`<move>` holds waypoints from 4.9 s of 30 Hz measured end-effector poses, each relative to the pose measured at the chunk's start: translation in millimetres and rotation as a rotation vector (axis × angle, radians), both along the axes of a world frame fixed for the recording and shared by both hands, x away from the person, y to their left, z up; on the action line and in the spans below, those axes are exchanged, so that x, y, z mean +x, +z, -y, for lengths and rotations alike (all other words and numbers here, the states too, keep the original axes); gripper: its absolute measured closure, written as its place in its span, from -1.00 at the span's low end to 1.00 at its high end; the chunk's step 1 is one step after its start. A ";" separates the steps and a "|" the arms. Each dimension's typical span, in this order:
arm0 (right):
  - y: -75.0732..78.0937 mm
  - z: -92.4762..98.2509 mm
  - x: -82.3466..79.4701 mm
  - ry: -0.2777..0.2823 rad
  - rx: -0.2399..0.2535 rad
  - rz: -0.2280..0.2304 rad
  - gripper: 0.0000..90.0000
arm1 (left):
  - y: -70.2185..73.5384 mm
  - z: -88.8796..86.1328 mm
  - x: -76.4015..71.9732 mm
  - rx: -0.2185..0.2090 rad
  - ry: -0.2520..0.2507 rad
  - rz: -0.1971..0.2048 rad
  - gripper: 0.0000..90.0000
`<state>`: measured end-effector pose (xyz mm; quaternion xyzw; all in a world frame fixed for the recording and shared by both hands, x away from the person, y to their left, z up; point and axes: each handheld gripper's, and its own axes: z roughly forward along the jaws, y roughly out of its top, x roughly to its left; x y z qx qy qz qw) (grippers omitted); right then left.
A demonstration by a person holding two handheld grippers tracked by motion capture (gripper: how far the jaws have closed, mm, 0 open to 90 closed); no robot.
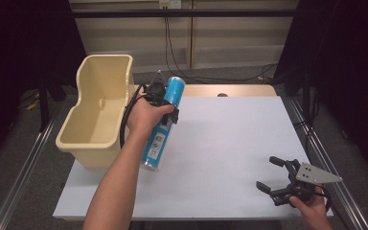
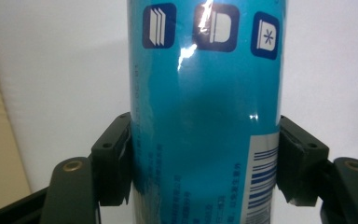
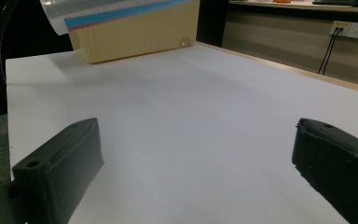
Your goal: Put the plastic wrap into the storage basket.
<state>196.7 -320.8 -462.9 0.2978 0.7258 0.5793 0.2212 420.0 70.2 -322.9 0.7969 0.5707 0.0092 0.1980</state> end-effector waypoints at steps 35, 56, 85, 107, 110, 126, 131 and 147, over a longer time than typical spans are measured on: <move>0.7 0.9 0.0 -0.011 0.006 0.000 -0.98 | 56.2 -46.2 -4.6 0.033 0.048 -0.018 -0.29; 0.6 1.0 0.2 -0.017 0.003 0.002 -0.98 | 75.4 -91.6 -11.7 0.043 0.097 -0.038 -0.29; 0.0 -0.1 0.4 -0.013 0.002 0.002 -0.98 | 65.5 -147.3 -13.8 0.085 0.183 -0.057 -0.29; -0.2 -0.9 -0.3 -0.007 -0.003 -0.003 -0.98 | 46.2 -156.4 -5.7 0.084 0.239 -0.008 -0.30; -0.2 -0.9 -0.4 -0.007 -0.002 -0.002 -0.98 | 44.6 -155.7 -5.3 0.087 0.243 -0.008 -0.30; 0.0 -0.7 -1.0 -0.012 0.000 0.001 -0.98 | 34.9 -157.6 -2.1 0.086 0.262 -0.016 -0.30; -0.2 -0.9 -0.9 -0.011 -0.002 0.002 -0.98 | 38.4 -159.9 -2.1 0.066 0.275 0.012 -0.29; 0.3 -2.2 -1.5 -0.005 -0.008 0.002 -0.98 | 73.2 -146.8 -14.7 -0.010 0.212 0.089 -0.26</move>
